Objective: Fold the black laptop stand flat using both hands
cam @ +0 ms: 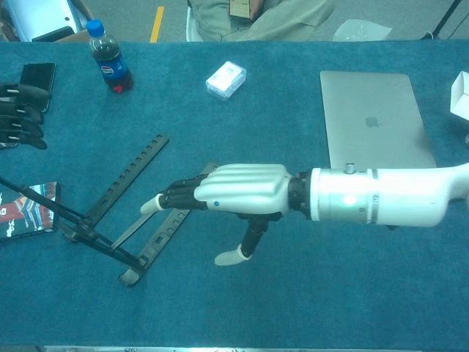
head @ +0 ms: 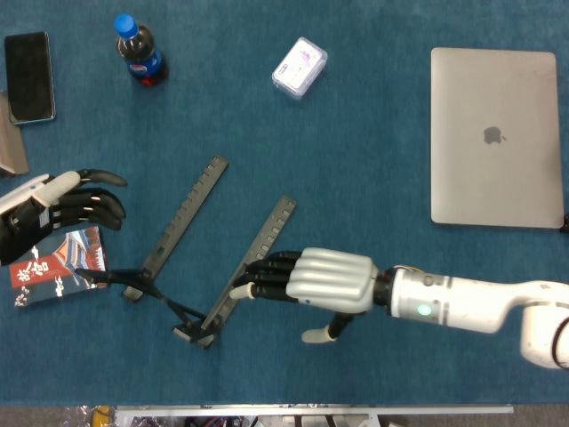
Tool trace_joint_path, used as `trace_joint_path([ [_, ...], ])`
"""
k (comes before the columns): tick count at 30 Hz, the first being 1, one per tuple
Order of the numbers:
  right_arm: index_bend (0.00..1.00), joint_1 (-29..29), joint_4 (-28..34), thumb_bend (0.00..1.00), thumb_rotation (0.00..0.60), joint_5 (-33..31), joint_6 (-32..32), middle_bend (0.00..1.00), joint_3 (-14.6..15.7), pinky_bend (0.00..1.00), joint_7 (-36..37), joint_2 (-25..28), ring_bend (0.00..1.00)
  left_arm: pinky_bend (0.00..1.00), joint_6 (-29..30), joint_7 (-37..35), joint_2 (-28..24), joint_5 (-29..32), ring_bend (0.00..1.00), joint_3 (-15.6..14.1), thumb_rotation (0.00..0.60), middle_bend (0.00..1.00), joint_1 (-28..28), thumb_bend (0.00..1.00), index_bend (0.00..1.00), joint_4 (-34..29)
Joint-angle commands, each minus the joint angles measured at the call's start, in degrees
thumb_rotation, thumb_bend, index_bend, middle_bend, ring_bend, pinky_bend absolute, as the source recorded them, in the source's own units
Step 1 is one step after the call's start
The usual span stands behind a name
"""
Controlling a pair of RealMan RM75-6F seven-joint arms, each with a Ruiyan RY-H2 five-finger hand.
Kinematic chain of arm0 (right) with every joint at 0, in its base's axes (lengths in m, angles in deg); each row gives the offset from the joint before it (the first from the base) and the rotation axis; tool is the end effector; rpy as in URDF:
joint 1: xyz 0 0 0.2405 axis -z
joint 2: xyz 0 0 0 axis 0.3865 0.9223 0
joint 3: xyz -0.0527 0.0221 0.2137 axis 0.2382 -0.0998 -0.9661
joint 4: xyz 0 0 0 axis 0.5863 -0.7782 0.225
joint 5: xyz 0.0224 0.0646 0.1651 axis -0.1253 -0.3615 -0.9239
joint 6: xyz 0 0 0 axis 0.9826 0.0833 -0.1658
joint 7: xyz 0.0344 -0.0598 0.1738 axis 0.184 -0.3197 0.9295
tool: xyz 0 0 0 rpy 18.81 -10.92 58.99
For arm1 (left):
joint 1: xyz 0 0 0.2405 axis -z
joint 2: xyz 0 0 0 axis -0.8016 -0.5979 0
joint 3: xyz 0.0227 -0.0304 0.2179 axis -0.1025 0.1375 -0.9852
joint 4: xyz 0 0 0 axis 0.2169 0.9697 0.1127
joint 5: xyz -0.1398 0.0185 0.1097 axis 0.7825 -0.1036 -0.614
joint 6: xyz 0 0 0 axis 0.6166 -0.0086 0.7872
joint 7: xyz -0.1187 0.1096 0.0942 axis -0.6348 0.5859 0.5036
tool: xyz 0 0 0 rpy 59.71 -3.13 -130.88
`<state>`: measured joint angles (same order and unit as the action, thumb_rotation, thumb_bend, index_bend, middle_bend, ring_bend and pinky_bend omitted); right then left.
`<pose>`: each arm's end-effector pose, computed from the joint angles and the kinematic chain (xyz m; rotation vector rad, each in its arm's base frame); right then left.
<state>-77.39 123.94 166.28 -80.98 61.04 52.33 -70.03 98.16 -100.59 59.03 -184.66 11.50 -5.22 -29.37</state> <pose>-0.0054 -0.2086 -0.0590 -2.7081 1.0358 -1.0931 -0.2037 0.2586 0.1297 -1.0758 -2.7274 -1.1031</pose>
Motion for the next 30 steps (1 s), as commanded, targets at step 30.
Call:
trace_joint_path([
  [30,0.00,-5.1,-2.2,0.24,0.600,-10.7,7.2,0.08,0.3,0.10,-15.4,-9.2,0.00,0.30,0.7,-2.1,-1.2,-1.1,0.35,1.3,0.199,0.40,-2.2,0.25,0.24,0.6],
])
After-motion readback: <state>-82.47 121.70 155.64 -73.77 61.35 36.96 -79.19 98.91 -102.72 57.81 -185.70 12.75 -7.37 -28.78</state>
